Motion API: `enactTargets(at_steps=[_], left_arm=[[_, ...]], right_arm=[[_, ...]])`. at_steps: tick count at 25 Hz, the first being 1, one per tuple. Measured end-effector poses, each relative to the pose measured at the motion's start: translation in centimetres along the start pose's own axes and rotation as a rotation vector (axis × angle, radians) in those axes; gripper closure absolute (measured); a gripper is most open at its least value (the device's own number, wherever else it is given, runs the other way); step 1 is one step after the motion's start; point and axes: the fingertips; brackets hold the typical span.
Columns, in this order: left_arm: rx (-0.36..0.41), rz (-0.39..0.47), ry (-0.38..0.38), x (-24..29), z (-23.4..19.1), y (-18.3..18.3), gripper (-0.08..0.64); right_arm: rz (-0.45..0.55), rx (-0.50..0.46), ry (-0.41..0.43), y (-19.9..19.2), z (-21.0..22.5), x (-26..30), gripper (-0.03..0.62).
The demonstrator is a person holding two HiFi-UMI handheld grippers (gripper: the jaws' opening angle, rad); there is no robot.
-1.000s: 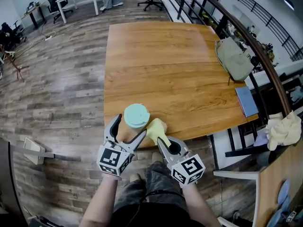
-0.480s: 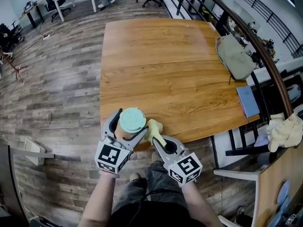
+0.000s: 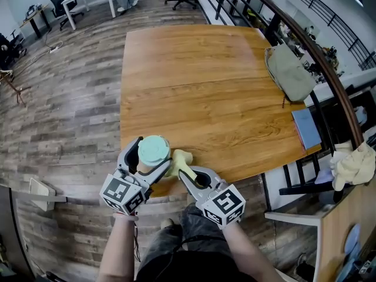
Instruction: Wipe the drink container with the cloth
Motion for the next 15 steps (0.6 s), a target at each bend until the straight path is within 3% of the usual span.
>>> enactTargets(at_steps=[10,15], left_arm=[[-0.197,0.081,-0.040,-0.1,-3.5,0.2,0.126],[-0.256,0.111,-0.062,-0.7,-4.6,-0.2,0.126]], right_arm=[[-0.043,-0.047,0.080,2.4,-0.2,4.6,0.569],[-0.057,-0.051,0.115,2.9,-0.7,6.6,0.568]])
Point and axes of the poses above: the fingertips, and each gripper's own axes: x forward along the fingers, z to its right, y out of its top, and after that the axes turned 11 degrees about x, right-handed
